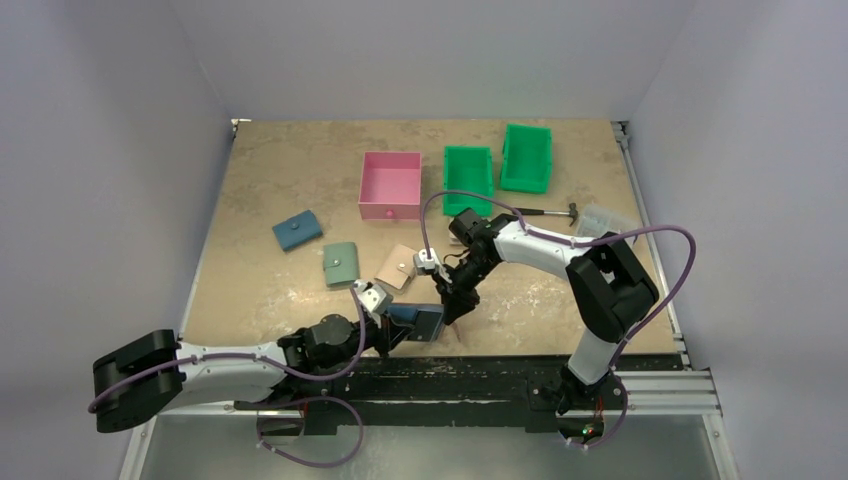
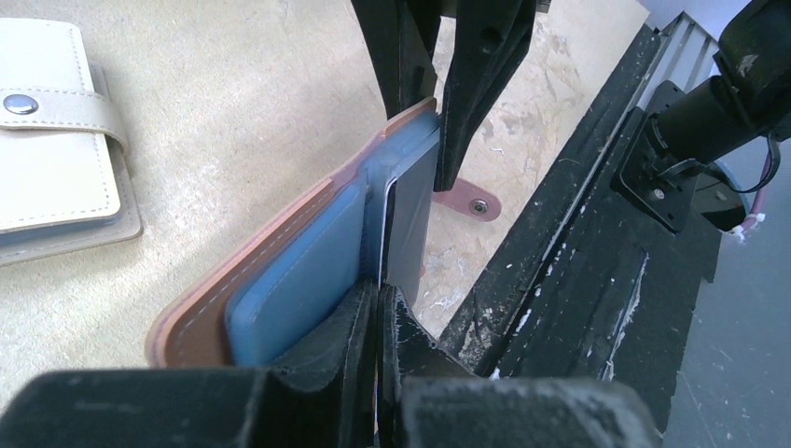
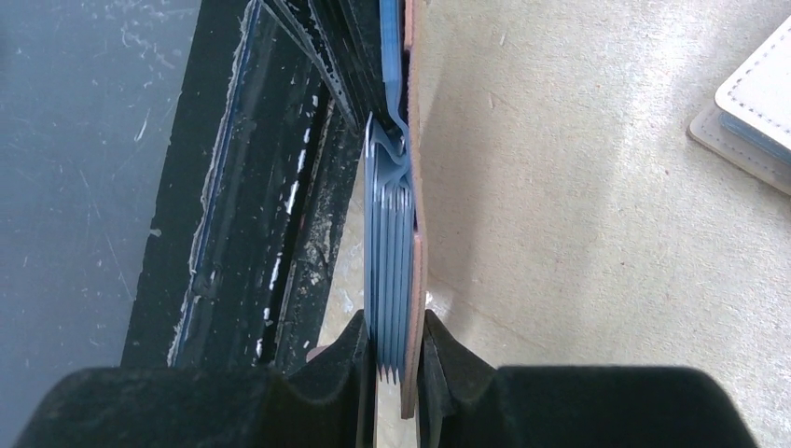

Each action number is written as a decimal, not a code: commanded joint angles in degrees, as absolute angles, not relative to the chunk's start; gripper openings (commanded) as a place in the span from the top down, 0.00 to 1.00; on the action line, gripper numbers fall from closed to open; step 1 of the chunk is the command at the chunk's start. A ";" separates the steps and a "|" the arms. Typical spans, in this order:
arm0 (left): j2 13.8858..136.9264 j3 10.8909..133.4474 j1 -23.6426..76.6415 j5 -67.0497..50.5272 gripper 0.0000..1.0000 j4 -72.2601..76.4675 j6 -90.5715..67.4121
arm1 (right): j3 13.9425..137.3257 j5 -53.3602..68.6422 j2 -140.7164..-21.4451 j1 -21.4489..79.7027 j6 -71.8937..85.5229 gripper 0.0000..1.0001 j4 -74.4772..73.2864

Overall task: Take the credit cards out of the card holder
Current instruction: Remove the credit card from the card holder, then place the credit card in the storage box.

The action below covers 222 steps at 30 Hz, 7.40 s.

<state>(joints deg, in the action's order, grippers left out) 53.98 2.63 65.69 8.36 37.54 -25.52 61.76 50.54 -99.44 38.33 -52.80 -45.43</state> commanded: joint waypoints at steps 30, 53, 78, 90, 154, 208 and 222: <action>61.25 1.85 58.49 -2.78 0.92 45.38 -35.88 | 64.51 47.99 -101.69 38.05 -53.98 1.00 -48.69; 50.26 2.24 57.40 2.53 1.00 29.76 -39.60 | 65.39 46.37 -103.00 38.05 -53.54 1.00 -49.44; 49.22 0.85 56.56 7.21 1.00 29.14 -49.01 | 71.26 40.78 -113.24 35.60 -45.40 0.79 -53.01; 50.90 -1.91 56.45 9.80 1.00 33.34 -52.37 | 70.67 40.04 -111.35 34.66 -43.26 0.53 -51.25; 59.83 10.82 56.39 5.80 1.00 29.79 -37.89 | 78.86 58.06 -112.39 40.08 -58.11 0.87 -54.39; 38.89 28.77 56.30 27.59 0.01 -9.40 -40.29 | 110.15 18.57 -123.00 1.73 -1.98 0.91 -26.15; 40.07 29.68 56.27 27.15 0.01 -8.79 -40.10 | 112.94 4.80 -122.78 1.93 -7.71 0.60 -25.24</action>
